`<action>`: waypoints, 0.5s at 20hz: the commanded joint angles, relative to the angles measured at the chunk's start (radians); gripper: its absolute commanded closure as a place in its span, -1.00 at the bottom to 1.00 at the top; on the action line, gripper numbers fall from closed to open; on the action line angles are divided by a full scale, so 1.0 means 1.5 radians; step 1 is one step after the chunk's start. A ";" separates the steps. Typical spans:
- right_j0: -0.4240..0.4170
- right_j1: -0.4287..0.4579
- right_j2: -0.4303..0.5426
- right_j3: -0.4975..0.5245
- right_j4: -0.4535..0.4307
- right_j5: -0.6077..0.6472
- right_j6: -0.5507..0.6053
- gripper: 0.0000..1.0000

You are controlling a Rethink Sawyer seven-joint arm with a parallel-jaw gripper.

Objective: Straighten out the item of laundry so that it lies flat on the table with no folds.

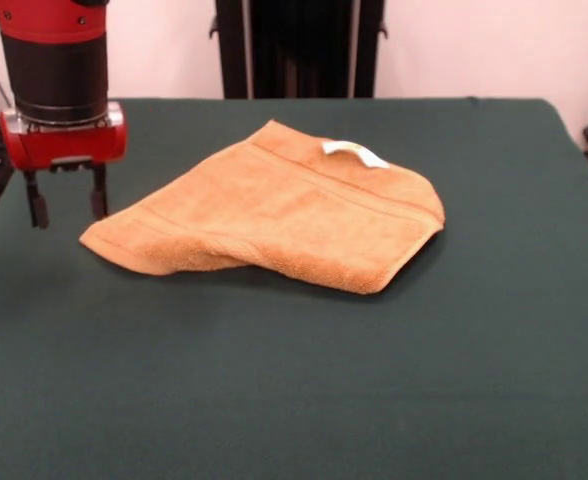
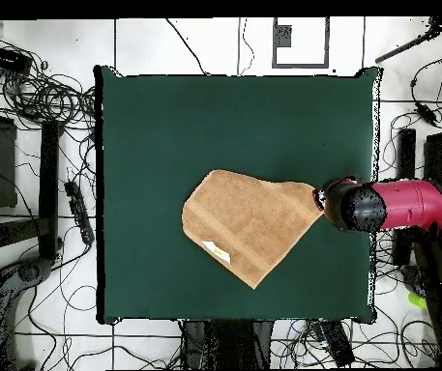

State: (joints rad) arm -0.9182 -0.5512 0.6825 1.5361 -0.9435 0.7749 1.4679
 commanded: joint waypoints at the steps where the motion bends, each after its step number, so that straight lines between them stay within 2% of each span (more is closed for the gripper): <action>1: 0.041 0.011 0.012 0.014 0.019 0.024 -0.111 -1.00; 5: 0.077 0.009 -0.003 0.020 0.031 0.015 -0.028 -1.00; 10: 0.146 -0.021 -0.049 0.027 0.025 0.002 0.102 -1.00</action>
State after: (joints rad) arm -0.8450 -0.5790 0.6627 1.5361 -0.9292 0.7749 1.4681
